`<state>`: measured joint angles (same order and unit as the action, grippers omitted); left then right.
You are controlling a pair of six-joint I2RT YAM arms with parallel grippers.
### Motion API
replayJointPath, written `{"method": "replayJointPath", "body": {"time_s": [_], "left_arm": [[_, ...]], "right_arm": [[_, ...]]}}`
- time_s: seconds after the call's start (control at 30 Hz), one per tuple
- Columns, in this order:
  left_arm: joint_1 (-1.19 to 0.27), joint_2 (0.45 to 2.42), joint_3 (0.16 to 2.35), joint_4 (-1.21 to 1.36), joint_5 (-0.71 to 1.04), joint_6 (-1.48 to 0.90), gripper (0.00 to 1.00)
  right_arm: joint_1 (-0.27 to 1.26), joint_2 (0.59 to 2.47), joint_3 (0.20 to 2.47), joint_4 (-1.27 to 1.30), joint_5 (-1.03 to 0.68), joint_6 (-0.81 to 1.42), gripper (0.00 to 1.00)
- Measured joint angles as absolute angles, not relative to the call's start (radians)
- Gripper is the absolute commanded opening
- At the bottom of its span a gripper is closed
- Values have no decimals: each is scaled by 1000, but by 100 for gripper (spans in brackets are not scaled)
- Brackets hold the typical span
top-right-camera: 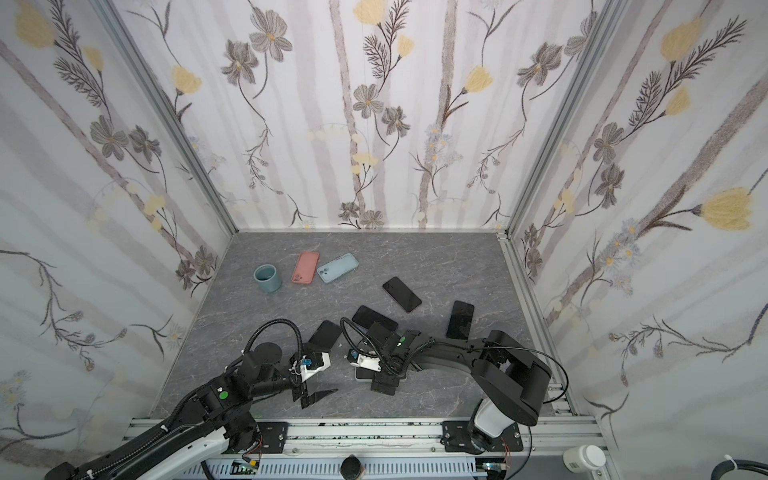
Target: Put the phone into the phone case
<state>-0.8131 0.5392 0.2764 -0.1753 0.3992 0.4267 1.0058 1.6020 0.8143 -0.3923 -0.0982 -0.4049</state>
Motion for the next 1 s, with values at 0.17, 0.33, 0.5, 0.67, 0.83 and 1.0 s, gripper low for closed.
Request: {"method": "replayJointPath", "body": {"time_s": [0.17,0.33,0.5,0.67,0.83,1.0], "left_arm": [[-815,533,273,-171,405,427,100],[-817,528,270,-168,409,427,100],[-817,523,269,-168,411,427,100],[-817,517,265,-168,411,427,100],[-817,508,263,-168,411,427,100],[-817,506,263,-167,411,427,100]], "right_arm": [[1006,1627,832,-385,-128,-403,93],[1009,1624,846,-406,-125,-402,93],[1013,1595,843,-459,-107,-405,95],[1013,1571,837,-485,-90,-421,96],[1011,1618,854,-492,-97,-440,94],[1013,1651,881,-493,-105,-447,90]]}}
